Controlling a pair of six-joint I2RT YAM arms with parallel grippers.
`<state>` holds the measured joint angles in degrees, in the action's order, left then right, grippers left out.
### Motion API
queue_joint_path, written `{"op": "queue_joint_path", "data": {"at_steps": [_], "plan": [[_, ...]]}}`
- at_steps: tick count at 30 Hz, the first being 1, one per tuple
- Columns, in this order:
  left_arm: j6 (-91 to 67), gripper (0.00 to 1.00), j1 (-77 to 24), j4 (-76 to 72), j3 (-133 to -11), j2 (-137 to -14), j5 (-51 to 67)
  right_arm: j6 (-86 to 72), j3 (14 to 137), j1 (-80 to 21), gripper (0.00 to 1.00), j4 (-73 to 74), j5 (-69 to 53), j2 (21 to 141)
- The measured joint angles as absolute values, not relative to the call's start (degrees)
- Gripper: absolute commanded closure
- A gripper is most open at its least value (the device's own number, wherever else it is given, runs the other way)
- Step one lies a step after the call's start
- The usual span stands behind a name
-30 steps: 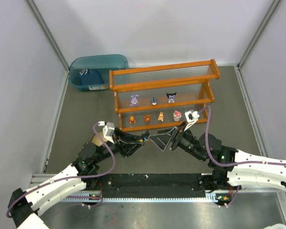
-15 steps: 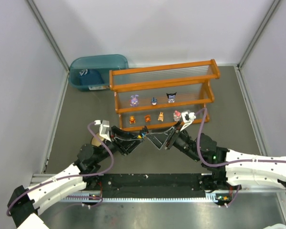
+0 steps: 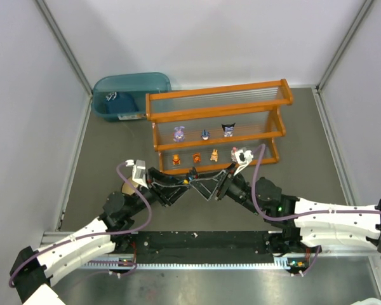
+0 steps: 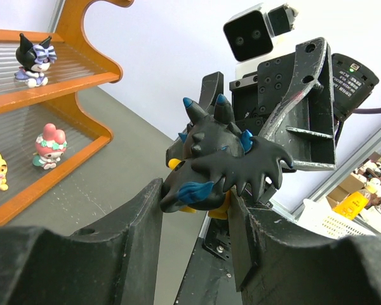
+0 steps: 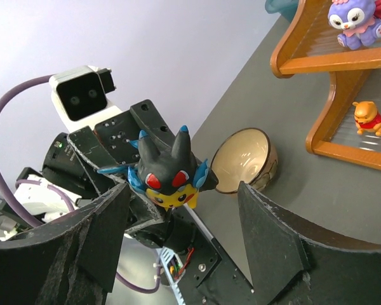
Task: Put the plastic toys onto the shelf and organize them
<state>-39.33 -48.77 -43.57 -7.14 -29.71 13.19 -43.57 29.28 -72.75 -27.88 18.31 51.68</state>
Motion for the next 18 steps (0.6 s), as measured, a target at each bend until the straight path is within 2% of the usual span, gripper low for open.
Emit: {"op": "queue_joint_path", "data": {"at_steps": [13,18], "plan": [[-39.3,1.0,-48.8,-43.7,-7.1,-30.2,13.3,-43.5,30.5,-72.8,0.39,-28.2,17.9,53.4],[-39.3,1.0,-48.8,-43.7,-7.1,-30.3,13.6,-43.5,30.6,-72.8,0.45,-28.8,17.9,53.9]]}}
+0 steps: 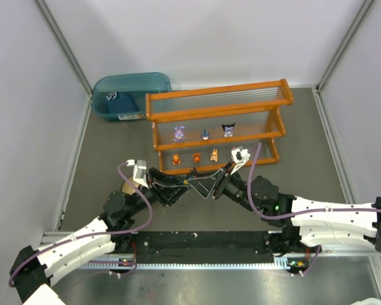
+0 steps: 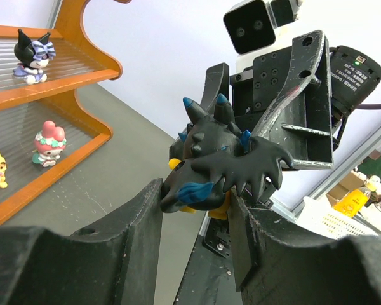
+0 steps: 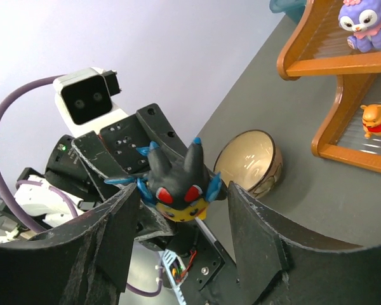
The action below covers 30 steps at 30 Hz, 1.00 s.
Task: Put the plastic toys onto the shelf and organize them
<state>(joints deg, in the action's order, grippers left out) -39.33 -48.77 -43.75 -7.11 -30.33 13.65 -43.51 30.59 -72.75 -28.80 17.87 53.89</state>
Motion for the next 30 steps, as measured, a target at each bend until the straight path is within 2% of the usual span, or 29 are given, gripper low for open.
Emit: {"op": "queue_joint_path", "data": {"at_steps": [3,7,8,10,12,14,15,17,19,22,30], "plan": [[-39.4,1.0,-48.8,-43.8,-7.1,-30.7,13.8,-43.5,31.1,-72.8,0.53,-29.1,17.7,54.5],[-39.5,1.0,-48.7,-44.0,-7.0,-30.7,14.0,-43.2,31.3,-72.8,0.71,-29.8,17.8,54.9],[-39.6,1.0,-48.7,-44.0,-7.0,-30.7,14.0,-43.2,31.3,-72.8,0.86,-30.0,17.8,55.0],[-39.6,1.0,-48.7,-44.2,-7.0,-30.6,14.0,-43.1,31.3,-72.8,0.99,-30.5,17.8,55.3],[-39.6,1.0,-48.6,-44.3,-6.9,-30.6,14.0,-43.1,31.3,-72.8,1.0,-30.5,17.8,55.4],[-39.7,0.88,-48.6,-44.3,-6.8,-30.6,13.8,-43.0,31.7,-72.8,1.0,-30.3,17.9,55.8],[-39.7,0.62,-48.6,-44.4,-6.8,-30.6,13.7,-43.0,31.9,-72.8,1.0,-30.3,17.9,56.0],[-40.0,0.44,-48.5,-44.8,-6.8,-30.5,13.5,-43.0,32.3,-72.8,1.0,-30.2,17.9,56.2],[-40.1,0.16,-48.5,-44.9,-6.8,-30.5,13.4,-42.9,32.4,-72.8,1.0,-30.3,17.8,56.2],[-40.3,0.04,-48.5,-45.0,-6.7,-30.2,13.3,-42.5,32.4,-72.8,1.0,-28.6,17.8,56.0],[-40.5,0.01,-48.5,-41.8,-5.5,-25.1,13.4,-39.2,32.2,-71.7,1.0,-15.3,24.7,42.5]]}}
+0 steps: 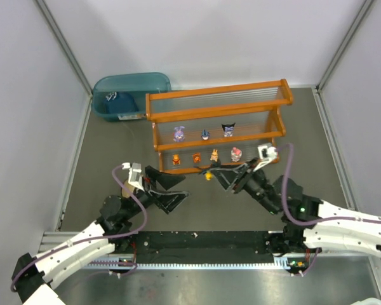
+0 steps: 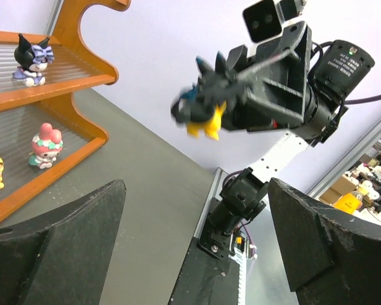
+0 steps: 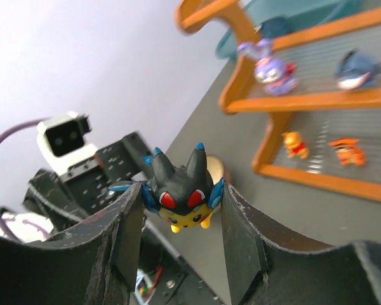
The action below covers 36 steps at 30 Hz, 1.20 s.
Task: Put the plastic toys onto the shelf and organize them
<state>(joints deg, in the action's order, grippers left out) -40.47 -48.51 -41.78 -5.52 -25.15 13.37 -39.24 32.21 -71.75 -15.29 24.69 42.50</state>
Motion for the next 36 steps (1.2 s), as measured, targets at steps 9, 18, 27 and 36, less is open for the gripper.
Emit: {"op": "queue_joint_path", "data": {"at_steps": [9,18,27,36], "plan": [[-40.3,0.01,-48.5,-35.7,-3.3,-19.5,12.1,-33.3,32.5,-63.5,1.0,6.9,39.2,26.5],[-39.9,0.01,-48.5,-34.7,-3.1,-22.4,12.0,-26.9,34.1,-48.7,1.0,12.5,39.4,31.8],[-39.6,0.01,-47.5,-35.3,-3.1,-26.1,12.6,-21.7,34.5,-34.1,1.0,5.4,28.3,38.6],[-39.5,0.01,-45.9,-36.9,-3.1,-27.8,14.1,-18.3,34.5,-30.3,1.0,-5.2,20.3,48.3]]}}
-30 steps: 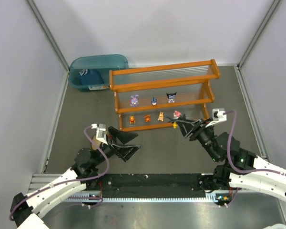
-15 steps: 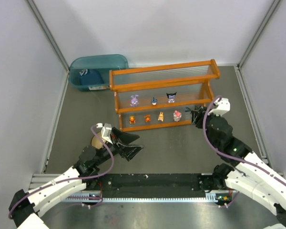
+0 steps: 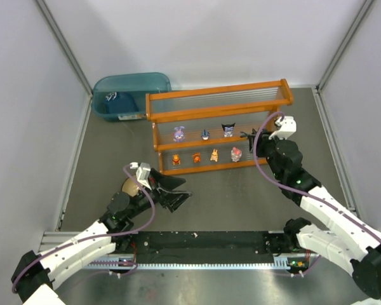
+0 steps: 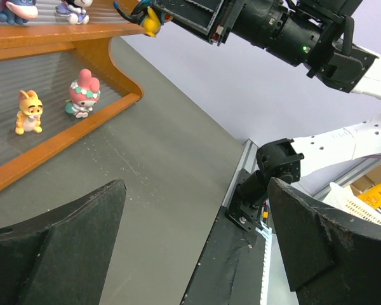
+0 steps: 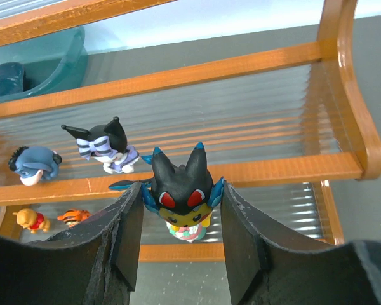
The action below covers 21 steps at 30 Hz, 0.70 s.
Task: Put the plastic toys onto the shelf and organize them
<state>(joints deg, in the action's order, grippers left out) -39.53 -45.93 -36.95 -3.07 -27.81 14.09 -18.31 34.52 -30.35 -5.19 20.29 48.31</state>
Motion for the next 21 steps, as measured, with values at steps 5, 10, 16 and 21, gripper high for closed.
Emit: {"op": "queue_joint_path", "data": {"at_steps": [5,10,16,21], "plan": [[-39.6,0.01,-44.4,-37.6,-3.1,-28.3,15.2,-16.3,34.5,-28.8,1.0,-9.8,17.8,52.4],[-39.6,0.01,-43.5,-38.0,-3.1,-28.3,16.3,-13.9,34.6,-28.0,1.0,-13.3,16.2,54.5],[-39.6,0.01,-42.7,-38.8,-3.1,-29.0,17.4,-11.2,34.8,-26.7,1.0,-16.6,15.5,58.1],[-39.6,0.01,-42.0,-39.0,-3.1,-29.5,18.0,-9.5,34.9,-25.9,1.0,-19.0,15.0,59.9]]}}
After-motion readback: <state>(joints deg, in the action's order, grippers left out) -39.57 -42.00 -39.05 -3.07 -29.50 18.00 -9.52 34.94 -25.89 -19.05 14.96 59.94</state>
